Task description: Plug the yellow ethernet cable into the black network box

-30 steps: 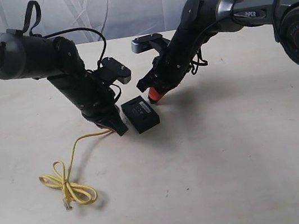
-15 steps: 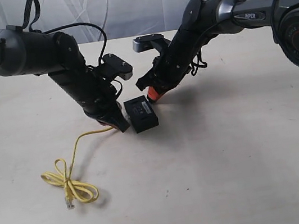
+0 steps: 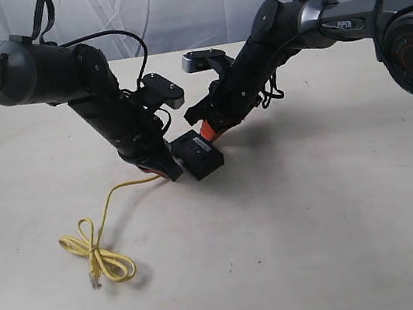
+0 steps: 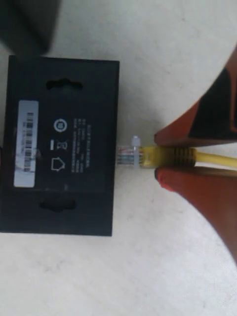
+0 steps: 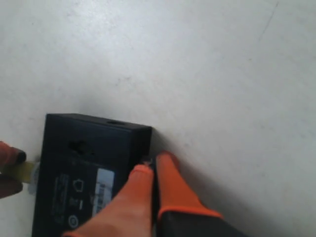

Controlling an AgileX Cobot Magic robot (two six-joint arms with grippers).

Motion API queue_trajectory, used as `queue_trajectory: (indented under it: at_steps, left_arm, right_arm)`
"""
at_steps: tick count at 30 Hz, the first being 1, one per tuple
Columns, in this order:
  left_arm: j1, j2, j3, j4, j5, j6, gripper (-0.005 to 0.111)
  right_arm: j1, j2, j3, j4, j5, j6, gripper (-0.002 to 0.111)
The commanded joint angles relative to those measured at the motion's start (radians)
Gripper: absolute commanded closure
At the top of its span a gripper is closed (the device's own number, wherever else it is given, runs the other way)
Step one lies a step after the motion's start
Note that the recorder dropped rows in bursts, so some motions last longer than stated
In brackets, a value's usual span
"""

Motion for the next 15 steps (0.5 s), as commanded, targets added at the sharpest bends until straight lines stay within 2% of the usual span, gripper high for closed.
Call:
queue_trajectory:
  at_steps: [1,15]
  left_arm:
    - [-0.005,-0.012,-0.005,-0.026,-0.032,-0.011,0.107]
    - [-0.003,-0.012,-0.005,-0.031,-0.048,-0.055,0.107]
  right_arm:
    - [0.013,0.013,0.001,0.015,0.045,-0.002,0.109]
    - [0.013,0.013,0.001,0.017,0.125,-0.002,0.109]
